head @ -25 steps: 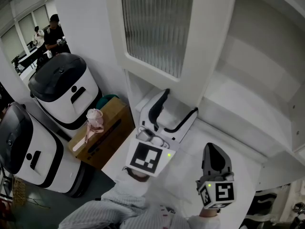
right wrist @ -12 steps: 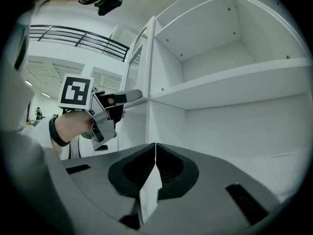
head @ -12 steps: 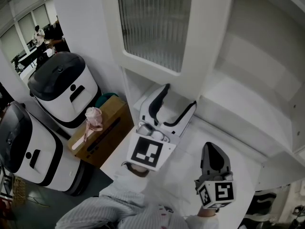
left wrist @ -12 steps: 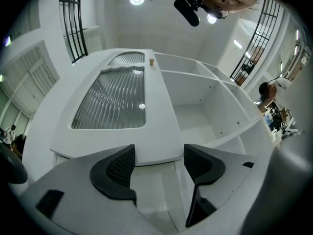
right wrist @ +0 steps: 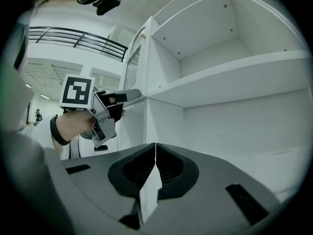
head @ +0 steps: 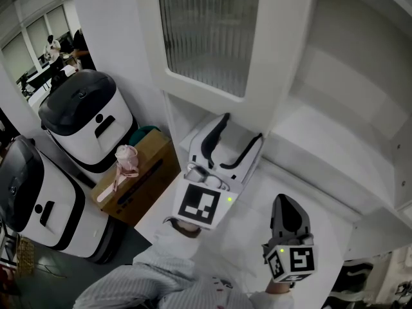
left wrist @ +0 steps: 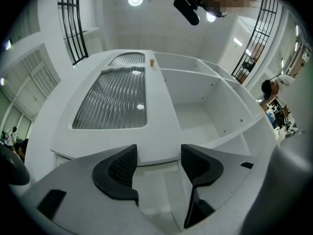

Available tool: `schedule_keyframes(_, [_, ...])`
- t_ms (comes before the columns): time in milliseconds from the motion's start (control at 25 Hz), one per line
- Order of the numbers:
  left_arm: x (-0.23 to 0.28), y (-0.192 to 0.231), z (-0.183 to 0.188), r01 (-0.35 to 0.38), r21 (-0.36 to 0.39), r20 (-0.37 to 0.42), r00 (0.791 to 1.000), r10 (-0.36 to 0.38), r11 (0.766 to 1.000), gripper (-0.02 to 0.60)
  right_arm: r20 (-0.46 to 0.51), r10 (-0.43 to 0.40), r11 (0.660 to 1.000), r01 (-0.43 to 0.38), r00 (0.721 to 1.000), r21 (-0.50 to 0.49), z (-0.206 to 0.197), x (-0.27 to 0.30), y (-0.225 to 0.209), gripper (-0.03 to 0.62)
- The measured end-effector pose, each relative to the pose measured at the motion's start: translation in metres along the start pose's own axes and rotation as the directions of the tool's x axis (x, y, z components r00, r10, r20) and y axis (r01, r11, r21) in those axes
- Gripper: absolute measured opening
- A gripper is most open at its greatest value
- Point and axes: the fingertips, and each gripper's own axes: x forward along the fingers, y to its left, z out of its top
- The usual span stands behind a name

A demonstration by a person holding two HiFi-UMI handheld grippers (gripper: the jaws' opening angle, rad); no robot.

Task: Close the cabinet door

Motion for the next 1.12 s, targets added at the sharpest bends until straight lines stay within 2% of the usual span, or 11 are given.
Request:
schedule_keyframes(280, [0.0,0.001,-0.001,0.011,-0.019,-0.019,1.0,-0.012,1.0,0.282,0.0,-0.008,1.0,0.008,1.0,0.002,0.001,-0.001,-0.001,0.014])
schedule_keyframes(560, [-0.015,0.0,0.001,0.094,-0.054,-0.081,0.992,-0.098,0.994,0.278,0.01,-0.014,1.0,0.014,1.0,0.011,0.006,-0.01,0.01,0.014])
schedule_keyframes(680, [-0.031,-0.004,0.003,0.115,-0.054,-0.105,0.987,-0.12,0.992,0.276,0.017,-0.002,1.0,0.001,1.0,0.013,0.011,-0.014,0.024,0.014])
schedule_keyframes(920, [-0.078,-0.011,-0.013,0.167,-0.112,-0.178,0.966,-0.185,0.98,0.267,0.015,0.035,0.999,-0.035,0.999,0.03,0.011,-0.016,0.063,0.014])
schedule_keyframes(1040, [-0.101,-0.009,-0.02,0.187,-0.14,-0.188,0.959,-0.211,0.972,0.245,0.005,0.057,0.998,-0.057,0.998,0.025,0.009,-0.011,0.084,0.014])
schedule_keyframes(1120, [-0.116,-0.007,-0.021,0.183,-0.159,-0.18,0.961,-0.211,0.97,0.207,-0.003,0.073,0.997,-0.073,0.997,0.018,0.008,-0.009,0.099,0.014])
